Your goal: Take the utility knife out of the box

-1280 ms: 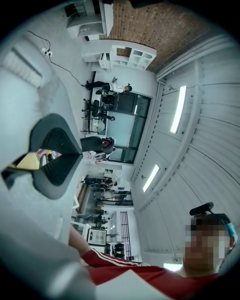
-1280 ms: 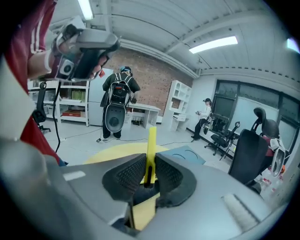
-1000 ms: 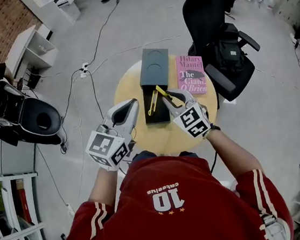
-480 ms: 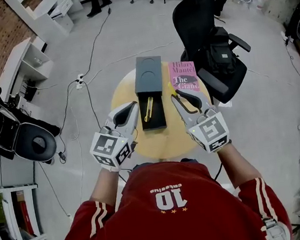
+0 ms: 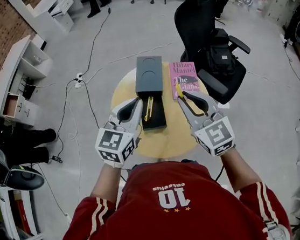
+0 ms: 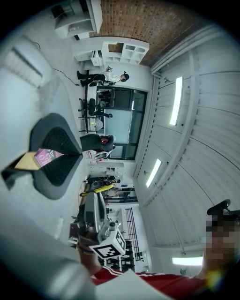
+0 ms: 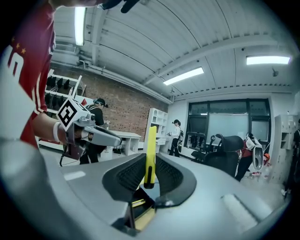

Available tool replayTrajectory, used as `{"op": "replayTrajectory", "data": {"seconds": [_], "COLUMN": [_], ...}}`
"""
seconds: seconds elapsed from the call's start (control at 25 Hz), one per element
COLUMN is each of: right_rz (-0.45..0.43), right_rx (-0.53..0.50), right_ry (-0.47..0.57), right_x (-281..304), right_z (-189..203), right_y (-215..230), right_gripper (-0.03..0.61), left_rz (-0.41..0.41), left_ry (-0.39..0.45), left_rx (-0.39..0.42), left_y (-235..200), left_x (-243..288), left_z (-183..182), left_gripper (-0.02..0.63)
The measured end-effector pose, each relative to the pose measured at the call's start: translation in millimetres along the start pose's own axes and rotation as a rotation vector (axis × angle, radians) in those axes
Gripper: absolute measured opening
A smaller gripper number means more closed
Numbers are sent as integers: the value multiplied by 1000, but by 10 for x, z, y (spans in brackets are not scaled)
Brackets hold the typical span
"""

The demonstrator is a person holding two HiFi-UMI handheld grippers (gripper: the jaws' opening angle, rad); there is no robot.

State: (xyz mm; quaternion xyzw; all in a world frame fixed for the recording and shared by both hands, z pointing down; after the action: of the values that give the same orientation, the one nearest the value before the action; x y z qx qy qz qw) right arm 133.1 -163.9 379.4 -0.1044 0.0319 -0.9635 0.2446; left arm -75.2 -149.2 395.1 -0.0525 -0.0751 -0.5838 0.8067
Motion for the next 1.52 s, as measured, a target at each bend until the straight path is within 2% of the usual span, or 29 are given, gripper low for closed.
{"op": "replayTrajectory", "data": {"seconds": [0.4,0.76,1.0,1.12,1.24,1.52], "right_rz": [5,26,30,29,32,34], "right_rx": [12,22,48,75,95,103], "right_ry": [-5,2,-12,-24,-30,-34], "right_x": [29,-32,-76,-101,-106,-98], "right_z": [38,27,108,175,246,282], "right_y": [-10,-15,-28,-22,-10,11], "right_gripper": [61,61,61,61,61,61], "left_rz": [22,75,102,97,75,9], "left_ry": [6,-5,-115,-177,-234,-386], "left_rx": [10,-10,-15,-79,-125,-137], "left_y": [-18,11,66,28,-37,-103], "left_x": [23,92,299,448,572,884], "left_z": [-27,-89,160,398,653,1269], "left_gripper": [58,148,183,184,184,184]}}
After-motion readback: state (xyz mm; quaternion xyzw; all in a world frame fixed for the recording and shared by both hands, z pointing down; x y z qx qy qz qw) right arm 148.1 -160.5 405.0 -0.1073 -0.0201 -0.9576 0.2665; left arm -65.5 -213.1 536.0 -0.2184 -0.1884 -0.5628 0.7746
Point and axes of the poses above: the fingertips, and each gripper's own axes: x forward along the fingers, y to its right, z out of its underside, the point moved 7 cm from there along -x, backward along the fingers, and after that the axes turned 14 degrees about -z, right-handed, at the moved point
